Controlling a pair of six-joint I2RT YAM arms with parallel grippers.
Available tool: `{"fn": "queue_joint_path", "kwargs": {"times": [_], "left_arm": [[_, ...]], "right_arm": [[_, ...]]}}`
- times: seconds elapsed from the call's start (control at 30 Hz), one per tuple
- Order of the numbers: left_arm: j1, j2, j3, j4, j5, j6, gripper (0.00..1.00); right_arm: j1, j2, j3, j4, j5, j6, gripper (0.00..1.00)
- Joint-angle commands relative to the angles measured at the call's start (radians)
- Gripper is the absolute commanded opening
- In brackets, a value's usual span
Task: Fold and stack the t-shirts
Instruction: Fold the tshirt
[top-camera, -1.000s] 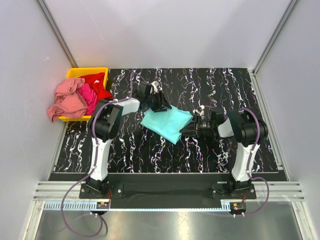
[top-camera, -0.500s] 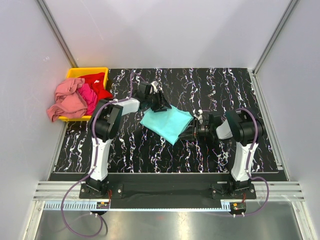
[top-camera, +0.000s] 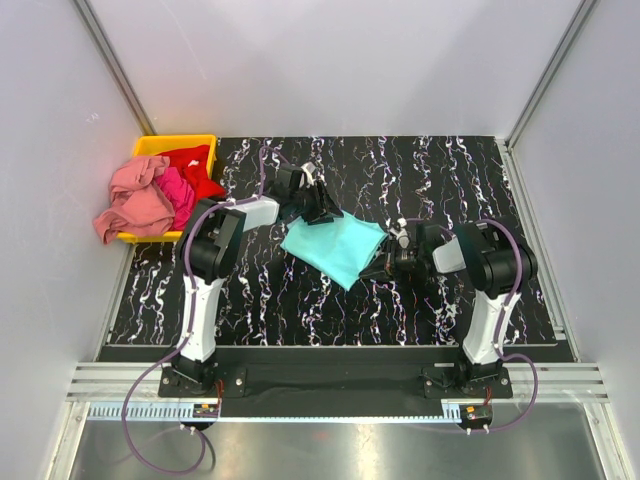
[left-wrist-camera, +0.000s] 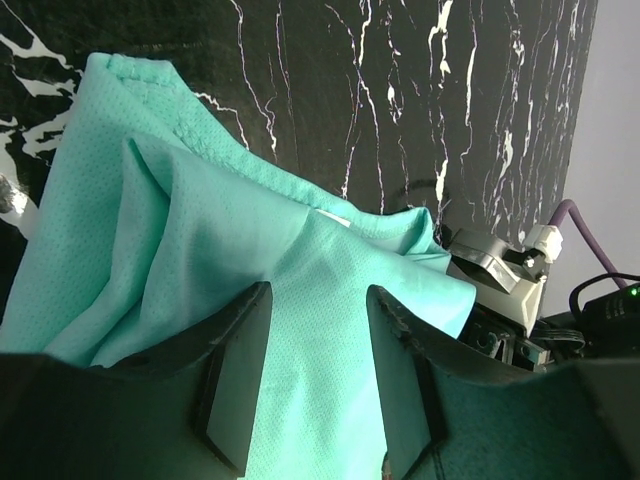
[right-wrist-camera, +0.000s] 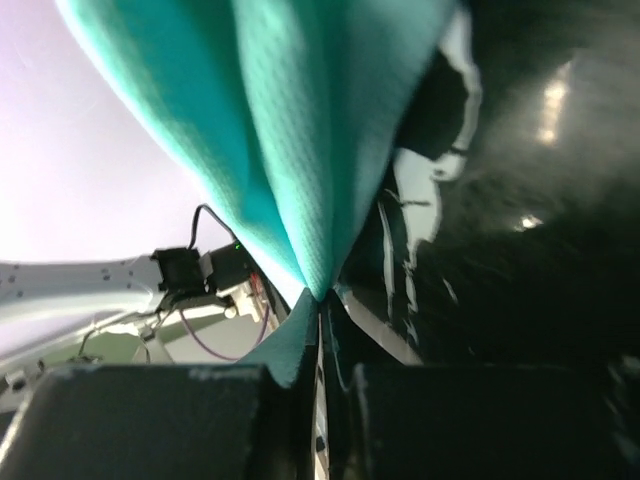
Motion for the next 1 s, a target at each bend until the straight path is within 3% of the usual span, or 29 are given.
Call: {"fn": "queue_joint_path", "kwargs": {"times": [0.0, 0.13, 0.3, 0.4, 0.47, 0.57, 0.77, 0.97], "left_arm": [[0.007, -0.077, -0.015, -0.01, 0.002, -0.034, 0.51], [0.019, -0.175, 0.007, -0.044, 0.044, -0.028, 0.54], [0.076, -0.318, 0.039, -0.291, 0.001, 0.124, 0.57], [0.105, -0.385, -0.013, -0.378, -0.051, 0.199, 0.58], [0.107, -0.407, -0.056, -0.395, -0.083, 0.222, 0.59], [0.107, -0.431, -0.163, -0.318, -0.042, 0.207, 0.58], [0.125, -0.387, -0.251, -0.198, -0.06, 0.206, 0.53], [0.146, -0.291, -0.26, 0.044, 0.124, 0.215, 0.54]], "right_arm": [[0.002, -0.064, 0.034, -0.239, 0.129, -0.06, 0.03], [-0.008, -0.116, 0.095, -0.45, 0.176, -0.142, 0.0], [-0.118, -0.131, 0.145, -0.61, 0.231, -0.215, 0.0], [-0.163, -0.154, 0.18, -0.73, 0.297, -0.275, 0.06], [-0.168, -0.156, 0.216, -0.808, 0.297, -0.316, 0.21], [-0.168, -0.194, 0.241, -0.891, 0.384, -0.314, 0.39], [-0.165, -0.361, 0.332, -1.058, 0.543, -0.286, 0.39], [-0.094, -0.42, 0.41, -1.005, 0.483, -0.265, 0.5]]}}
